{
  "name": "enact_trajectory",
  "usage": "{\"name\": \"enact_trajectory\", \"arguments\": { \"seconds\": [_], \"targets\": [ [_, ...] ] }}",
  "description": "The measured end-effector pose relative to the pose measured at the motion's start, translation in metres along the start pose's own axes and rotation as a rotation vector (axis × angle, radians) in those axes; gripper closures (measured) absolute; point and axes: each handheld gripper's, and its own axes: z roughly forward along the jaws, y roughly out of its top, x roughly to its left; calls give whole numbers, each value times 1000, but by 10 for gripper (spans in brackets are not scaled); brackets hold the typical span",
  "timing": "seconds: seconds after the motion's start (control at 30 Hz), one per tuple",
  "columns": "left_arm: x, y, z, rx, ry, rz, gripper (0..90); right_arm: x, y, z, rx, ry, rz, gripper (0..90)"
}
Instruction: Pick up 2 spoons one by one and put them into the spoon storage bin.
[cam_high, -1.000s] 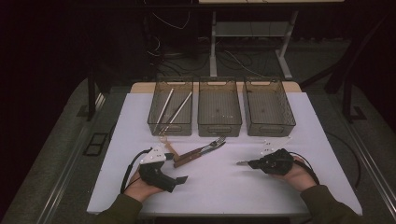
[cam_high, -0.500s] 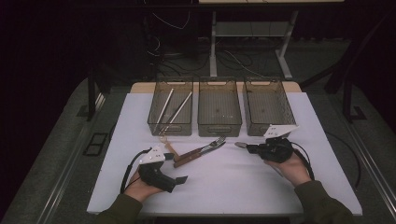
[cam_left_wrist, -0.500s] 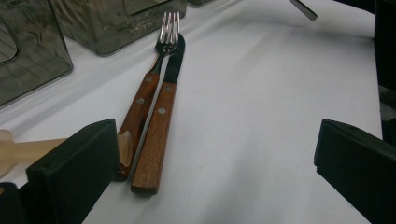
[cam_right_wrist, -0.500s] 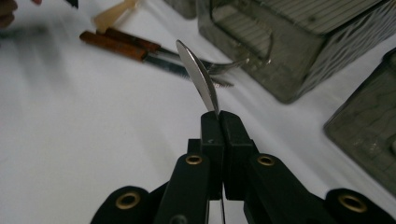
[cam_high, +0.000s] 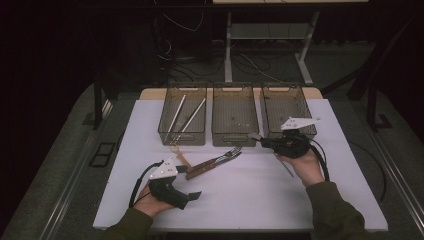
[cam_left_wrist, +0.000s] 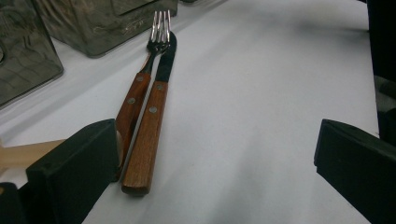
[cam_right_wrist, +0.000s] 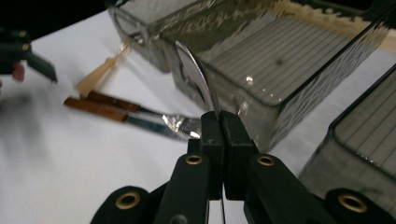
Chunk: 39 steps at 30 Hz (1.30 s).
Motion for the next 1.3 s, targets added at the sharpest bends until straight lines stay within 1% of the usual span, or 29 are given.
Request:
{"name": "enact_trajectory", "arguments": {
  "seconds": [0.03, 0.1, 0.43, 0.63, 0.83, 0.93, 1.1, 1.2, 1.23, 1.3],
  "targets": [
    [0, 0, 1, -5, -1, -6, 0, -1, 3, 1, -11, -2, 4, 892],
    [1, 0, 1, 6, -2, 0, 0, -2, 10, 5, -18, -13, 8, 892],
    [0, 2, 1, -9, -10, -3, 0, -5, 51, 19, -67, -59, 18, 892],
    [1, 2, 0, -13, -15, -5, 0, -13, 73, 35, -101, -71, 43, 892],
    [0, 3, 0, -28, -26, -16, 0, -18, 95, 50, -130, -90, 53, 892],
    [0, 3, 0, -29, -31, -13, 0, -21, 105, 58, -131, -110, 53, 892],
    [0, 3, -1, -33, -33, -8, 0, -25, 113, 73, -145, -124, 67, 892],
    [0, 3, -1, -37, -34, -11, 0, -28, 114, 81, -145, -142, 70, 892],
    [0, 4, -1, -33, -33, -4, 0, -29, 114, 83, -150, -148, 65, 891],
    [0, 4, -1, -33, -35, -2, 0, -31, 113, 86, -162, -146, 75, 891]
  ]
}}
